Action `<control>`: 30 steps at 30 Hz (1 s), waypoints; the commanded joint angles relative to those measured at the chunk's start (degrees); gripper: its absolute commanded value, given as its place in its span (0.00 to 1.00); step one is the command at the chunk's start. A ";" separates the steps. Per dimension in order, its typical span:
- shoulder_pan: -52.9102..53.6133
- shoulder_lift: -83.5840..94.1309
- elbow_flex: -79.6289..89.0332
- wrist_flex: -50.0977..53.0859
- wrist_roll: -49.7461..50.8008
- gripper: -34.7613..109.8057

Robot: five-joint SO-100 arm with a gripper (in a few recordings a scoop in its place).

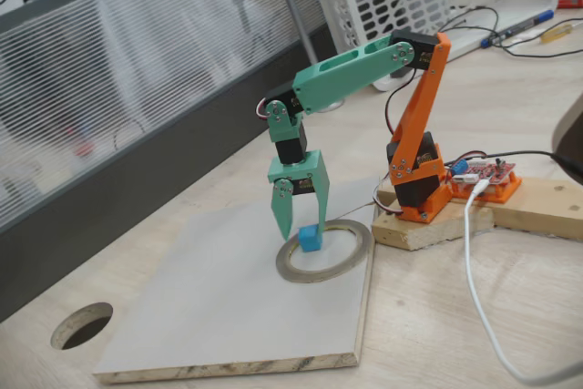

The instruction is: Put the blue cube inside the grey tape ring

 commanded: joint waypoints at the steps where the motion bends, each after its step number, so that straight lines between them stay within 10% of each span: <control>1: 0.62 1.23 -0.26 0.18 0.35 0.61; 30: 1.14 0.62 -21.27 0.18 0.00 0.64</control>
